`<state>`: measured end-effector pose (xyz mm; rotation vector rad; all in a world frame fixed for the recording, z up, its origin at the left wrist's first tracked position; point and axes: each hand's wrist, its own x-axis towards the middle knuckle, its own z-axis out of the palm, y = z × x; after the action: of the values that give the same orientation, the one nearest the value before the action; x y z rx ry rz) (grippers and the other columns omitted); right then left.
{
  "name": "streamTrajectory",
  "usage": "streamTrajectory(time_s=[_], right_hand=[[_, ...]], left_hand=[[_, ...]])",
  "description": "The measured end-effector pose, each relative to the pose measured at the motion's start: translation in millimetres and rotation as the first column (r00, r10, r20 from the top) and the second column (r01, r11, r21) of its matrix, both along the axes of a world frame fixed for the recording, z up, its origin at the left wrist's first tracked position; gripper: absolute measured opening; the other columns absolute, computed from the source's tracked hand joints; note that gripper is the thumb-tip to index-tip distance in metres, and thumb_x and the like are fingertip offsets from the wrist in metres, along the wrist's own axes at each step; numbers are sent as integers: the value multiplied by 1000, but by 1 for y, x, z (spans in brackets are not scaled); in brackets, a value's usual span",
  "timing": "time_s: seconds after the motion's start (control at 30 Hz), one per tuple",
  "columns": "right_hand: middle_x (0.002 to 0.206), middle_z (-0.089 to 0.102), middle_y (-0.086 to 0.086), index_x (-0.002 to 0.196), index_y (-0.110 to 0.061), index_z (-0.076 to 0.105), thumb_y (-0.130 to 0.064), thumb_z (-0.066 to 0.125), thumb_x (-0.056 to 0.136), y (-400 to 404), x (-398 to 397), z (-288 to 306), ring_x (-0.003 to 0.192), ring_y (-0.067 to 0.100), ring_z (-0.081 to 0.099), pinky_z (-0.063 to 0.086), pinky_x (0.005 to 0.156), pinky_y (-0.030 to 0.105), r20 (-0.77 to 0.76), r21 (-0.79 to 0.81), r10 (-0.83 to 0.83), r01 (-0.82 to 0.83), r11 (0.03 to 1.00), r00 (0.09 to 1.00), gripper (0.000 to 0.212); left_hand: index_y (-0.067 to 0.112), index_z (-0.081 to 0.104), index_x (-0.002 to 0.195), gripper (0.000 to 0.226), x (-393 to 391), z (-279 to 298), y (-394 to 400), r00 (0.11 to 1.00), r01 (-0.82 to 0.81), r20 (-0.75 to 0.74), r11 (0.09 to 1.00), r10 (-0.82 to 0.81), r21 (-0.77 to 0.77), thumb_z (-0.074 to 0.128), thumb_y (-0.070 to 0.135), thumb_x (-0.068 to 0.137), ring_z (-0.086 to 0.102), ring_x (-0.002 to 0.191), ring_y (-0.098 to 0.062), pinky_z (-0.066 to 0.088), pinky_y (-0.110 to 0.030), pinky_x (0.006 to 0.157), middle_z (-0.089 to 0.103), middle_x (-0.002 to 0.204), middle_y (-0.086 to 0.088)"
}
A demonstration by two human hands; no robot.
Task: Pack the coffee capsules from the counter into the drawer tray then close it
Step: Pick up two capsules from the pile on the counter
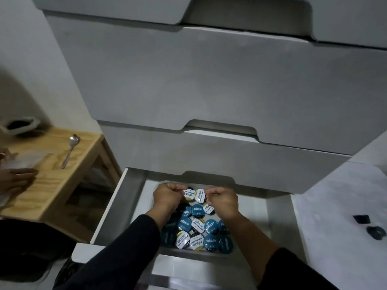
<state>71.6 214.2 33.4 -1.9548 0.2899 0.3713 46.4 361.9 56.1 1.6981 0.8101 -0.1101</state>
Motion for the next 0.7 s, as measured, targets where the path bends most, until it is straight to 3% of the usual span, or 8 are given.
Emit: streamTrajectory(time_s=[0.13, 0.23, 0.37, 0.47, 0.57, 0.63, 0.7], right_hand=[[79, 74, -9, 57, -36, 69, -13, 65, 82, 7, 8, -1, 68, 14, 70, 60, 61, 31, 6, -81, 27, -27, 996, 1000, 34], [74, 72, -7, 56, -33, 67, -12, 63, 83, 8, 13, -3, 56, 12, 67, 48, 45, 20, -11, -147, 25, -27, 989, 1000, 35], [68, 71, -13, 54, -38, 66, -17, 62, 79, 7, 15, -8, 58, 8, 67, 56, 57, 24, 6, -252, 53, -50, 967, 999, 32], [67, 71, -11, 52, -36, 64, -18, 62, 73, 7, 16, -13, 65, 7, 67, 59, 71, 30, 5, -293, 84, -79, 953, 996, 28], [68, 69, -10, 55, -27, 62, -21, 67, 75, 6, 10, -3, 61, 6, 64, 56, 64, 24, 24, -308, 122, -108, 945, 992, 22], [75, 66, -6, 67, -24, 63, -25, 65, 83, 7, 5, 5, 61, 7, 57, 46, 55, 18, 71, -356, 189, -153, 922, 979, 17], [90, 66, 2, 86, -13, 66, -29, 55, 91, 7, -2, 12, 73, 11, 55, 43, 61, 20, 129, -488, 322, -223, 844, 938, 20]], left_hand=[[13, 72, 90, 16, 3, -6, 1, 998, 52, -30, 993, -49, 108, 60, 4, 86, 60, 63, -5, 46, -8, 51, 71, 89, -6], [9, 72, 87, 17, 5, -8, 2, 997, 81, -10, 978, -81, 192, 57, 1, 87, 60, 59, -3, 39, 1, 43, 69, 77, -6], [9, 72, 81, 13, 4, -9, 3, 990, 132, 2, 944, -139, 302, 61, 1, 84, 56, 59, 2, 41, -5, 58, 64, 75, 2], [12, 70, 73, 14, 3, -8, 3, 987, 152, 1, 925, -162, 349, 66, 1, 81, 58, 64, -5, 47, -16, 68, 63, 74, 2], [17, 66, 67, 17, 1, -4, 3, 980, 185, -4, 900, -200, 395, 67, 5, 80, 59, 70, -11, 51, -21, 76, 65, 76, -1], [14, 70, 80, 10, -1, 3, 1, 957, 263, -32, 820, -287, 509, 62, 13, 85, 59, 73, -11, 48, -18, 73, 69, 86, -5], [13, 68, 101, 18, -5, 9, -2, 918, 350, -78, 700, -389, 623, 55, 18, 89, 61, 86, -18, 49, -24, 78, 67, 101, -8]])
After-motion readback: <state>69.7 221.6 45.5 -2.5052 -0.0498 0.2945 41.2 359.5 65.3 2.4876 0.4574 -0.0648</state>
